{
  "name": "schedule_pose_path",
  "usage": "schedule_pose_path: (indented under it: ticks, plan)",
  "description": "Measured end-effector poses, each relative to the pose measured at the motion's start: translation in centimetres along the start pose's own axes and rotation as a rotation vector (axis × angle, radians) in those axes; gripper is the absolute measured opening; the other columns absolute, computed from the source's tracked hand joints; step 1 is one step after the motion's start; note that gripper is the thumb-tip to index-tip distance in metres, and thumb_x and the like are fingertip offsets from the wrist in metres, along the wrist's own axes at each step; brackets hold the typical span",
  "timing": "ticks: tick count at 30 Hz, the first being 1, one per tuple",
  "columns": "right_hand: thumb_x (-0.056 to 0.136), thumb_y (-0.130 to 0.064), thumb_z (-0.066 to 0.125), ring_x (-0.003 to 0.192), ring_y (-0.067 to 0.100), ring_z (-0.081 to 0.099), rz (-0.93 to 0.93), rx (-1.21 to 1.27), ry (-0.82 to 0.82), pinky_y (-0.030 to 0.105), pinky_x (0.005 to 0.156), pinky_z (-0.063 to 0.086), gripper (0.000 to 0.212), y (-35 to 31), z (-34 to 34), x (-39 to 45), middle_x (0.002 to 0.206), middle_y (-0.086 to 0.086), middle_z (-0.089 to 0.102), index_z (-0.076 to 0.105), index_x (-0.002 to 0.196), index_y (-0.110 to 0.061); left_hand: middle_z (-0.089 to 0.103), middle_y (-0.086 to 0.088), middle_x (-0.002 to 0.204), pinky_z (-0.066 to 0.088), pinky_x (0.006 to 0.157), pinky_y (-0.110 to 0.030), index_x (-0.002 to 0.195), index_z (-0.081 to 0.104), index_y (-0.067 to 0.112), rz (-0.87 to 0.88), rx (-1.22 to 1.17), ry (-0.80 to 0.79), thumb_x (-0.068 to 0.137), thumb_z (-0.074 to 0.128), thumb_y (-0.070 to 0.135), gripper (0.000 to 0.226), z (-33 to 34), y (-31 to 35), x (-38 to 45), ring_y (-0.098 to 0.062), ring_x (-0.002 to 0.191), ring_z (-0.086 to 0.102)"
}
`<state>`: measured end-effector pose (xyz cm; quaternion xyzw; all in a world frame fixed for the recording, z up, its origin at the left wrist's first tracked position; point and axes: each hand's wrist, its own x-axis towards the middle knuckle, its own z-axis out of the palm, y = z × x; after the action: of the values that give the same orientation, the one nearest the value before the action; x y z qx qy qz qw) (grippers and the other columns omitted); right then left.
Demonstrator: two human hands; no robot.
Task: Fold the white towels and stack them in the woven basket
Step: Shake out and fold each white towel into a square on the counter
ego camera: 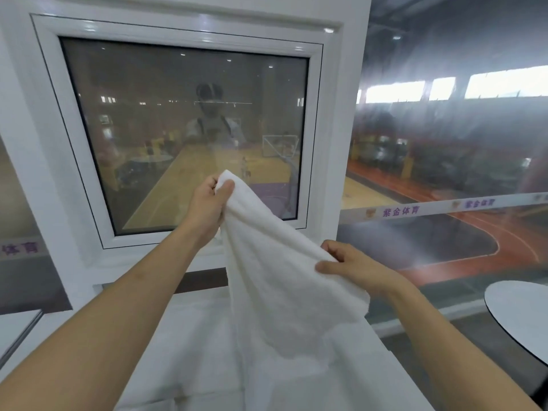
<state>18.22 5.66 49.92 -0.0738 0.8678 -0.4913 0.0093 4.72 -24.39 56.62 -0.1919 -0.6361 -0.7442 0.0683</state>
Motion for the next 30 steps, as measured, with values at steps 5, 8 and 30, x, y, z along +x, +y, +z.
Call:
schedule_pose_path:
  ticks: [5, 8, 30]
  plan:
    - [0.070, -0.031, 0.066, 0.113, 0.025, 0.071, 0.210, 0.173, -0.117, 0.052, 0.100, 0.056, 0.062, 1.5, 0.9, 1.4, 0.129, -0.004, 0.070, 0.064, 0.131, -0.043, 0.073, -0.008, 0.122, 0.055, 0.069, -0.024, 0.124, 0.055, 0.006, -0.036, -0.115, -0.089, 0.106, 0.053, 0.026, 0.027, 1.5, -0.5, 0.2, -0.018, 0.101, 0.069]
    - [0.070, -0.028, 0.068, 0.115, 0.028, 0.069, 0.219, 0.231, -0.126, 0.054, 0.102, 0.055, 0.062, 3.0, 1.2, 2.1, 0.132, 0.000, 0.067, 0.063, 0.131, -0.041, 0.075, -0.002, 0.117, 0.055, 0.080, -0.031, 0.121, 0.056, 0.010, -0.047, -0.083, -0.090, 0.107, 0.052, 0.026, 0.022, 1.8, -1.0, 0.6, -0.016, 0.103, 0.070]
    - [0.087, -0.027, 0.079, 0.073, 0.004, 0.064, 0.303, -0.481, -0.427, 0.018, 0.071, 0.047, 0.017, 6.4, -3.4, 6.3, 0.074, -0.020, 0.069, 0.072, 0.072, -0.031, 0.068, -0.004, 0.087, 0.049, 0.076, -0.035, 0.095, 0.071, 0.006, -0.081, 0.410, -0.003, 0.099, 0.065, 0.017, 0.013, -3.7, -9.3, 1.9, -0.016, 0.078, 0.060]
